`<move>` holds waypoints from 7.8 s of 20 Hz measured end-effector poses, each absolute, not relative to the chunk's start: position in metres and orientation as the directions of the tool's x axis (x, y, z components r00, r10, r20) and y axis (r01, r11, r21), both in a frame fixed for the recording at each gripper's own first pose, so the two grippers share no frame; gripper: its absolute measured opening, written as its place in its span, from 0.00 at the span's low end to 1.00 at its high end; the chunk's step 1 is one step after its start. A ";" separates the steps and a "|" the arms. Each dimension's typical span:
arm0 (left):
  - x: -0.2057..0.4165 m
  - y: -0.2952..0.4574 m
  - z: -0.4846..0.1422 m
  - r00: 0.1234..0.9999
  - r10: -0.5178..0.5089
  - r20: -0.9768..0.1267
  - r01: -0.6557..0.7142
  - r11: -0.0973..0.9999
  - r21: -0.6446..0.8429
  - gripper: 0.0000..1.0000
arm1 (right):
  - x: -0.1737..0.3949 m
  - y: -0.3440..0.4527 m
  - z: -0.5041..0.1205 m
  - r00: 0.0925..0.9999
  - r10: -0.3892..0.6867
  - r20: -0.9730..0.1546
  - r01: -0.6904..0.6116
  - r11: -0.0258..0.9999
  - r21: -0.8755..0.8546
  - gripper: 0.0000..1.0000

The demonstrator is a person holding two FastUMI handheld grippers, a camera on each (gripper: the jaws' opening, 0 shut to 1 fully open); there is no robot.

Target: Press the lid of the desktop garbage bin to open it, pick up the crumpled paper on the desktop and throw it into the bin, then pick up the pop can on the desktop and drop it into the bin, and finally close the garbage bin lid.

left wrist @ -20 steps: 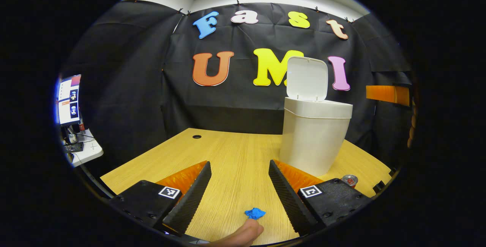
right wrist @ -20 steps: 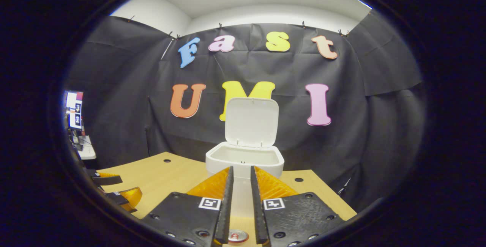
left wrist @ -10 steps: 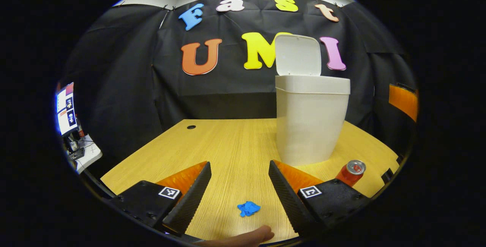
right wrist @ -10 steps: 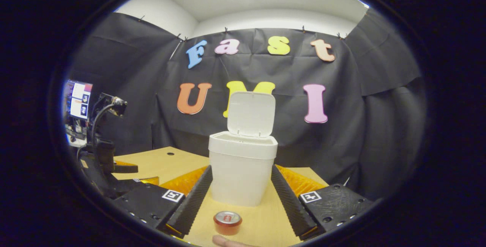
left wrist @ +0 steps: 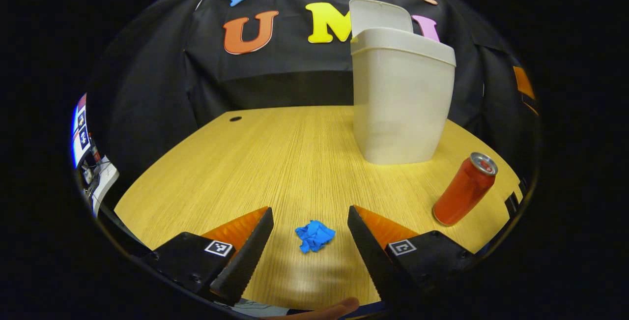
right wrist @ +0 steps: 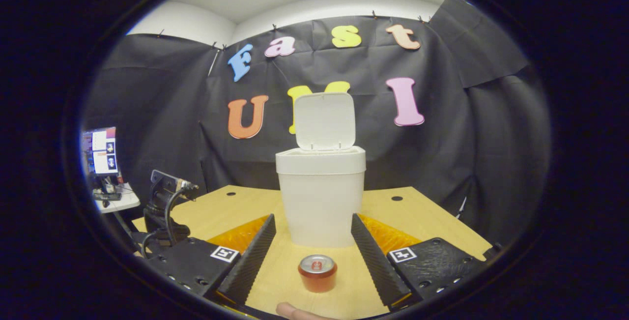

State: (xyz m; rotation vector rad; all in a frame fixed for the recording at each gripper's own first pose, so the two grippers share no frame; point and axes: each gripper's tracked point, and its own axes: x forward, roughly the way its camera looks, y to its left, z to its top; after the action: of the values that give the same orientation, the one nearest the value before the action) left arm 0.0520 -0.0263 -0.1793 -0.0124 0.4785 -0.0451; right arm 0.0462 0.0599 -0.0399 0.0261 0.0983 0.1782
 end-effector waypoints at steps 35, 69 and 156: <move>0.052 -0.002 -0.201 0.823 -0.080 -0.563 0.088 0.996 -0.012 0.39 | 0.087 0.049 -0.211 0.845 -0.009 -0.535 -0.003 1.000 -0.022 0.81; -0.002 -0.036 -0.004 0.996 -0.089 0.000 0.089 0.995 -0.043 0.24 | 0.038 0.028 -0.057 0.980 0.083 -0.183 -0.101 0.990 -0.096 0.76; 0.119 -0.065 0.005 0.997 -0.011 0.074 0.011 1.000 0.005 1.00 | 0.062 -0.012 -0.025 0.996 0.024 -0.084 -0.030 0.997 -0.073 0.77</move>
State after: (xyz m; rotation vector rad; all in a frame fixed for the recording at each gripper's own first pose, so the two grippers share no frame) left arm 0.1188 -0.0650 0.0055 0.0045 -0.0745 -0.0110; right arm 0.0620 -0.0124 -0.0247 -0.0745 0.0827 0.0267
